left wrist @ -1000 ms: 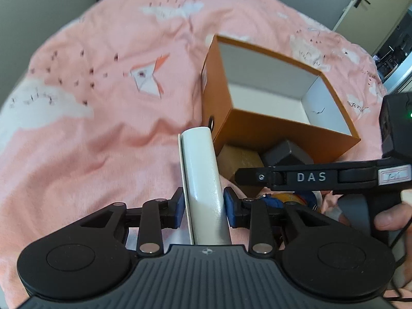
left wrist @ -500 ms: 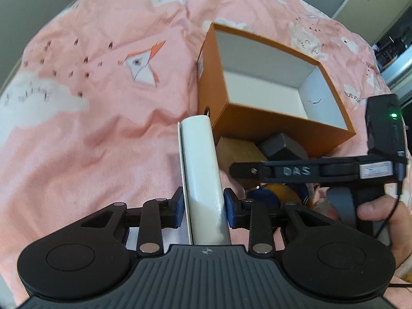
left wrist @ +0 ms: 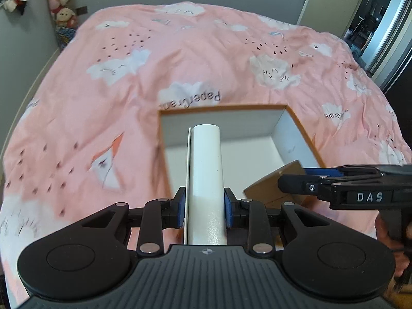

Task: Organize objects
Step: 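Lift the white box with the left gripper while the right gripper grasps the small gold box, then lower the white box into the orange box while the right gripper carries the gold box over it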

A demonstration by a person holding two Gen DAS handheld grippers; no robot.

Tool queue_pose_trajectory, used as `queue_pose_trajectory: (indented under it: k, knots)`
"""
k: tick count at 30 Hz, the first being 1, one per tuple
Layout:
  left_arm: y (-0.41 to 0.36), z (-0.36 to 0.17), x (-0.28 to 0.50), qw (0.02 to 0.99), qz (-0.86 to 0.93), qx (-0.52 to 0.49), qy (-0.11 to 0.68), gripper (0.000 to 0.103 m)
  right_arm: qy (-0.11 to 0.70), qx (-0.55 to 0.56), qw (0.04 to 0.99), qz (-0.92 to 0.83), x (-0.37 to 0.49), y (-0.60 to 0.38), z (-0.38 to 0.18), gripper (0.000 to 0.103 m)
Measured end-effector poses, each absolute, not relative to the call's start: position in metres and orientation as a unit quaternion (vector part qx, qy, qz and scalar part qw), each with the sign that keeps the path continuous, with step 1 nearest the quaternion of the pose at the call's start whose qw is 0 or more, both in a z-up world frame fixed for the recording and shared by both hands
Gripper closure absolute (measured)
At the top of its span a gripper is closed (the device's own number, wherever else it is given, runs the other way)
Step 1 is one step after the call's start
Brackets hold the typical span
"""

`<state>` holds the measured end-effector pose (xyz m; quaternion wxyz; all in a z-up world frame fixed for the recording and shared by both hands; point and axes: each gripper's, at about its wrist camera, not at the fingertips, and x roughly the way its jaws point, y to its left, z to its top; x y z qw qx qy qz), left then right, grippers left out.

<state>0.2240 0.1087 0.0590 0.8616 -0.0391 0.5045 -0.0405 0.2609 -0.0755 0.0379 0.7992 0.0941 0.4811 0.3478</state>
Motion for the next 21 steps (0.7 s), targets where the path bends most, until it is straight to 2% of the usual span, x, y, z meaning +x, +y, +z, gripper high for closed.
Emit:
queue_pose_trajectory:
  k: [4, 10, 21]
  knots:
    - [0.087, 0.028, 0.281, 0.847, -0.028, -0.013, 0.531, 0.070, 0.488, 0.101, 0.812, 0.304, 0.304, -0.080, 0.020, 0.042]
    - [0.052, -0.035, 0.341, 0.822, 0.032, 0.094, 0.560, 0.070, 0.511, 0.113, 0.807, 0.273, 0.332, -0.083, -0.011, 0.042]
    - [0.026, -0.124, 0.359, 0.764, 0.098, 0.251, 0.587, 0.070, 0.535, 0.109, 0.794, 0.268, 0.343, -0.095, -0.045, 0.041]
